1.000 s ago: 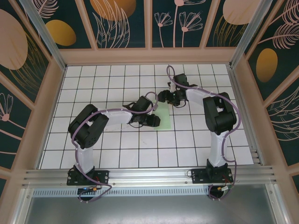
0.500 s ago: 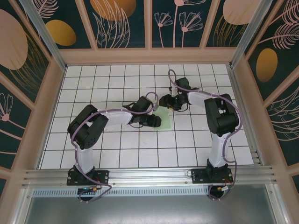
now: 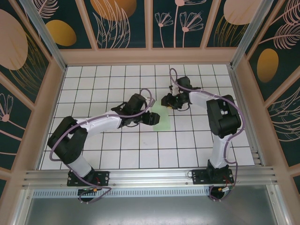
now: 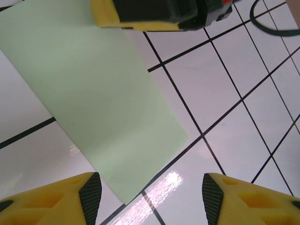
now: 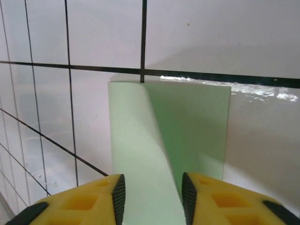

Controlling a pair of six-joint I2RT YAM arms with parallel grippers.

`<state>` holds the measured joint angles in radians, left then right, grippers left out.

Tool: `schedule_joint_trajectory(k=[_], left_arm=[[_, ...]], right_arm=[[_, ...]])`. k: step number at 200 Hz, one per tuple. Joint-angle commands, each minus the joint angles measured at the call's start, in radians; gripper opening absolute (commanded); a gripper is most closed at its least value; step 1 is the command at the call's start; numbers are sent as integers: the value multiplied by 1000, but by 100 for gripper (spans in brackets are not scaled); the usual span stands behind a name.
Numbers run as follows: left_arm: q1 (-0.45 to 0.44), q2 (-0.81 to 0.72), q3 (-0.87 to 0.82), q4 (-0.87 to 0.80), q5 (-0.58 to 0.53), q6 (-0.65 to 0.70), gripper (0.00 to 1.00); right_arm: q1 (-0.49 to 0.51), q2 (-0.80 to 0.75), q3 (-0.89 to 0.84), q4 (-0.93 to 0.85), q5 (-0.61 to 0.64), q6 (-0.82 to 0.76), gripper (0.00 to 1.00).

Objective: Fold a paper plane with a square sheet of paper (fold left side to right side)
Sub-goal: Fold the triangle a second time at the center of the table.

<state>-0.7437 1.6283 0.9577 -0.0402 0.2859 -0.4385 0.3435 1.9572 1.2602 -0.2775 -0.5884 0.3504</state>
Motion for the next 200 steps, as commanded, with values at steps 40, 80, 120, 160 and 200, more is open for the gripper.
schedule_joint_trajectory(k=[40,80,120,160,200], left_arm=[[-68,-50,-43,12,-101,96,66],[-146,-4,6,5,-162,91,68],[-223,66,96,-55,-280,92,73],[-279,156,180,-117,-366,88,79],[-326,250,278,-198,-490,81,81]], right_arm=[[-23,-3,91,-145,-103,48,21],[-23,6,99,-150,-123,65,12],[-22,15,105,-152,-131,70,8],[-23,15,119,-163,-135,67,7],[-22,17,122,-163,-137,67,7]])
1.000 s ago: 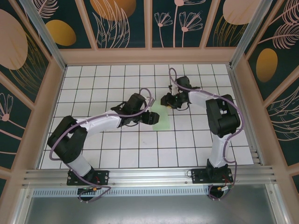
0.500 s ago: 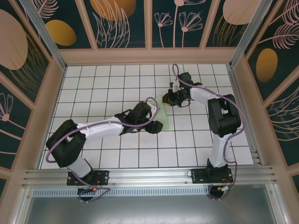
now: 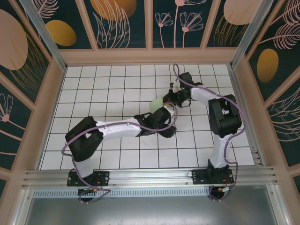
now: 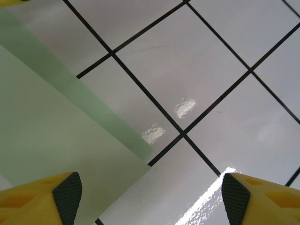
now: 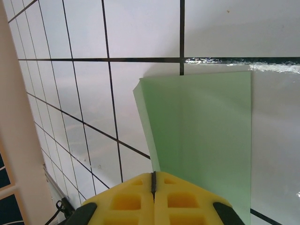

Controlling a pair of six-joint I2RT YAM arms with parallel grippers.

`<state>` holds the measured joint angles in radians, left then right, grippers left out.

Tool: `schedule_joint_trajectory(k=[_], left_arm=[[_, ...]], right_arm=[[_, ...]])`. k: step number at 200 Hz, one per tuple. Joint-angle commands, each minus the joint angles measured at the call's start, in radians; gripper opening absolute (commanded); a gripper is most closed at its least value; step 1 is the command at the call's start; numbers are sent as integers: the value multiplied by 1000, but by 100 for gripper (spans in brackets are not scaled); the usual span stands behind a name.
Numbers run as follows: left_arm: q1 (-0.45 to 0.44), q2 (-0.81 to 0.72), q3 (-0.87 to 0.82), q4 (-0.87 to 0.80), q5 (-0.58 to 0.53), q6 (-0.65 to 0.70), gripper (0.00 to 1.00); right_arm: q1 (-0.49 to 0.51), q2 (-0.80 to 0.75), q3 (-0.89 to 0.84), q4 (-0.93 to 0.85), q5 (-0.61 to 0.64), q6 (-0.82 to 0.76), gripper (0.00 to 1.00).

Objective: Fold a paper plane with a square sheet of paper (fold left side to right side)
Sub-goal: Fold the triangle a second time at the center of the table.

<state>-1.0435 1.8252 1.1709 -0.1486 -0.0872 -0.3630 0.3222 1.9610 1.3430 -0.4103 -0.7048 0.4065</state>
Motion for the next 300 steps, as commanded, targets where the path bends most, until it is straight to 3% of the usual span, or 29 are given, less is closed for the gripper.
schedule_joint_trajectory(k=[1,44,85,157,190,205,236,255,283,300], left_arm=[[-27,55,67,-92,-122,5,81],[-53,132,138,-168,-259,-11,81],[-62,155,162,-191,-336,-20,72],[-65,141,150,-170,-303,-7,33],[-65,146,147,-172,-296,-20,10],[-64,140,141,-169,-287,-28,4],[-58,128,137,-178,-240,-42,0],[-36,113,116,-162,-166,-58,0],[13,70,67,-99,-32,-82,0],[50,49,43,-63,42,-99,0]], right_arm=[[-1,13,39,-31,-21,11,7],[0,15,36,-30,-19,12,7],[0,19,34,-30,-17,11,7],[2,31,41,-48,2,-6,8],[2,31,47,-53,11,-17,13],[1,23,49,-52,18,-21,18],[-17,-48,37,-12,45,-18,49],[-45,-125,12,21,45,-2,63],[-93,-252,-64,51,66,12,77],[-117,-326,-140,71,67,18,78]])
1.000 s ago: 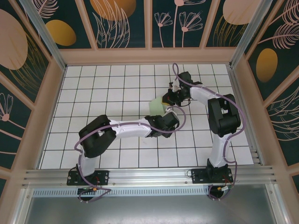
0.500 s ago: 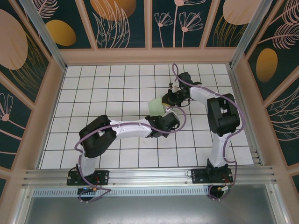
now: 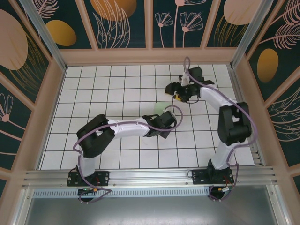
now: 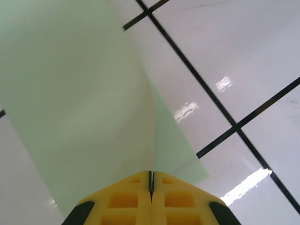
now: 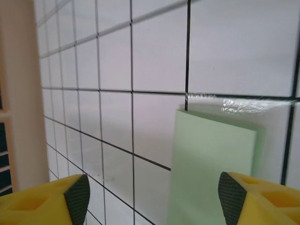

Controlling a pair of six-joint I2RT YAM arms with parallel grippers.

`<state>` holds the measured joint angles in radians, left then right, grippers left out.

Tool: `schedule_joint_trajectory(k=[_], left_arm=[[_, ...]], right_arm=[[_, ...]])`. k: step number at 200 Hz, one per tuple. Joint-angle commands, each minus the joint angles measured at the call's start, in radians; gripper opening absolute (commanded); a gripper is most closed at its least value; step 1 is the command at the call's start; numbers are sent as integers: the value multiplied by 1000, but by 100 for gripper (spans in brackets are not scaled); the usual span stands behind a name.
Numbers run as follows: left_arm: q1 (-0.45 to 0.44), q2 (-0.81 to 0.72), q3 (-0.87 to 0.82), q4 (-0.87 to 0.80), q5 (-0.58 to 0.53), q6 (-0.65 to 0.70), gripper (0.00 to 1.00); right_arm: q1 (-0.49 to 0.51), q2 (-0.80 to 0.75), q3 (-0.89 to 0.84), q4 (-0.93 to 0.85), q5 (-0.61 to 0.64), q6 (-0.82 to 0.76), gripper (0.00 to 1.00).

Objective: Fold a paper plane with a square sheet of paper (fold left side to right side)
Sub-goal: Fold the triangle a second time at the center of the table.

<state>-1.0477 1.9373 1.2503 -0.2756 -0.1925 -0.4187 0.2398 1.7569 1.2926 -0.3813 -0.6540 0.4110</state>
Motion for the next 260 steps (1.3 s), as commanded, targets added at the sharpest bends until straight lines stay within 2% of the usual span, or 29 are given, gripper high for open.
schedule_joint_trajectory(k=[1,24,67,87,95,142,207,260], left_arm=[[56,-64,-37,65,152,-45,0],[99,-85,-64,112,247,-67,0],[174,-129,-131,225,398,-122,0],[191,-128,-138,242,429,-139,0],[195,-126,-140,248,437,-143,0],[208,-123,-150,232,424,-140,0],[233,-121,-165,196,439,-106,1],[285,-111,-180,200,512,-41,3]], right_arm=[[-35,-127,-94,44,16,13,78],[-47,-223,-234,97,20,24,76],[-13,-351,-532,302,-28,128,27],[49,-358,-629,393,-5,189,10],[70,-348,-649,419,6,209,7],[184,-224,-657,466,81,276,3],[207,-116,-606,338,151,252,2],[210,-84,-592,281,180,221,2]])
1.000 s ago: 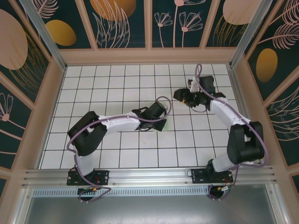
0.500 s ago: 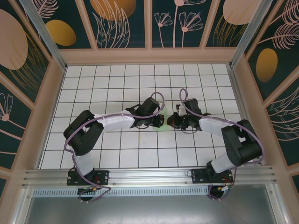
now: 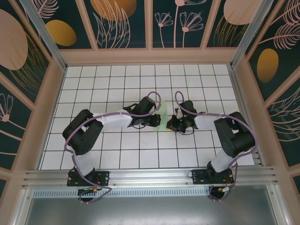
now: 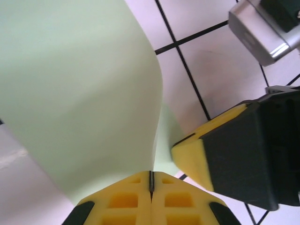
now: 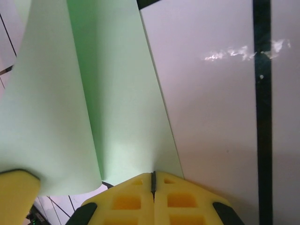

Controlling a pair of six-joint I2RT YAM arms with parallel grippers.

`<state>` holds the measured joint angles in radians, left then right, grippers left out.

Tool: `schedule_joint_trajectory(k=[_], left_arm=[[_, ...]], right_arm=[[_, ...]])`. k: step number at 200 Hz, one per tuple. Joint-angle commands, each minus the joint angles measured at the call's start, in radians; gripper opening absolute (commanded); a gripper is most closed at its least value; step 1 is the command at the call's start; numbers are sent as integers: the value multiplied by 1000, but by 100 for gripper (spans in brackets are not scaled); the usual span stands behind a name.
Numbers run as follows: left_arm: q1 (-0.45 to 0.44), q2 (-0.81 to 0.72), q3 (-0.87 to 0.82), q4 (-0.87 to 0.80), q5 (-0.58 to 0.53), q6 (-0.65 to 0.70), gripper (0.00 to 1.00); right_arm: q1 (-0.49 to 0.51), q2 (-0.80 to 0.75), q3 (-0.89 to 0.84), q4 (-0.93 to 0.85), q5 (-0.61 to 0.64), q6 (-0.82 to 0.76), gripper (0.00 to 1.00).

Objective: Fold a paper plane with a square sheet of paper (fold left side to right side)
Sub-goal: Fold the triangle a second time at the center of the table.

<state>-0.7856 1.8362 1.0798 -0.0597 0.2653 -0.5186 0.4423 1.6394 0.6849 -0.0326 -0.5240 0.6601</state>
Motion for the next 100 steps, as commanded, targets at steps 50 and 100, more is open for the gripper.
schedule_joint_trajectory(k=[50,100], left_arm=[[64,7,-11,-33,57,97,3],[68,39,6,-53,25,118,4]], right_arm=[[18,44,23,-84,44,-45,2],[23,48,28,-94,41,-57,2]])
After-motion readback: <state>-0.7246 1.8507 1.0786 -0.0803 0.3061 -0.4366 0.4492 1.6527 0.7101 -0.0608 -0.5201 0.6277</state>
